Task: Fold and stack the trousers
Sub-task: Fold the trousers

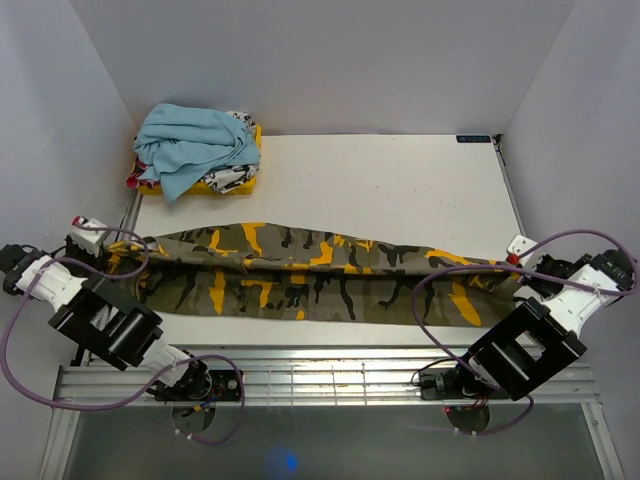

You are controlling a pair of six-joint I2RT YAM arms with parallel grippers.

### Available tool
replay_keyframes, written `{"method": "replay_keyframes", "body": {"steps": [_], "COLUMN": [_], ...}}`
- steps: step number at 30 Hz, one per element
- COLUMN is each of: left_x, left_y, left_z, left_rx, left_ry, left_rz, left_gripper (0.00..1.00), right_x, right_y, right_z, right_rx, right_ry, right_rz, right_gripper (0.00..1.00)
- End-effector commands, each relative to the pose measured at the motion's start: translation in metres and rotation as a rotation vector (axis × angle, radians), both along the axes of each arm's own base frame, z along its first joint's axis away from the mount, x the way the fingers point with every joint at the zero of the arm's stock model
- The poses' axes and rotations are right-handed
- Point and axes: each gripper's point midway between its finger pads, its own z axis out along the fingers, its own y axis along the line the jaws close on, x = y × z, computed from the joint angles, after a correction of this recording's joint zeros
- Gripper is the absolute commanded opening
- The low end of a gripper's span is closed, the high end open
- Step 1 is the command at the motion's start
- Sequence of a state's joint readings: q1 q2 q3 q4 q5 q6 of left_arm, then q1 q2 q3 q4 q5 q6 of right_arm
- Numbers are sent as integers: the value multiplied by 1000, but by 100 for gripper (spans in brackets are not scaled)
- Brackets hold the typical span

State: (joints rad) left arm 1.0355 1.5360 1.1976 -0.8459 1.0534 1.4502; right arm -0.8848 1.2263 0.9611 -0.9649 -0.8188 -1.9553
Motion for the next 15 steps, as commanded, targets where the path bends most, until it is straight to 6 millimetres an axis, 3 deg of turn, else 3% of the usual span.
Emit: {"method": "replay_keyframes", "body": {"steps": [1,3,7,9,12,15], "left_x": [-32,-53,-79,-86,-89,-86], "left_y": [3,-5,-9,-13,-13,-21], "left_z": [-39,-79,-132,-147,-154,-157], "left_rx": [145,122,136,133,137,124], "left_ry": [99,201,330,361,386,402], "left_rz": [-27,-38,-65,-79,-75,-81], "left_gripper": [0,0,0,0,0,0], "right_x": [-28,-38,-52,-57,-64,-54], "right_y": [-11,-11,-10,-11,-20,-52], "right_z": [-38,-55,-91,-107,-125,-130], "right_rx": [-254,-271,-312,-350,-372,-396], "right_ry": [36,61,109,130,190,223], "right_rz": [173,198,240,251,236,147], "right_gripper": [8,8,8,8,8,8]}}
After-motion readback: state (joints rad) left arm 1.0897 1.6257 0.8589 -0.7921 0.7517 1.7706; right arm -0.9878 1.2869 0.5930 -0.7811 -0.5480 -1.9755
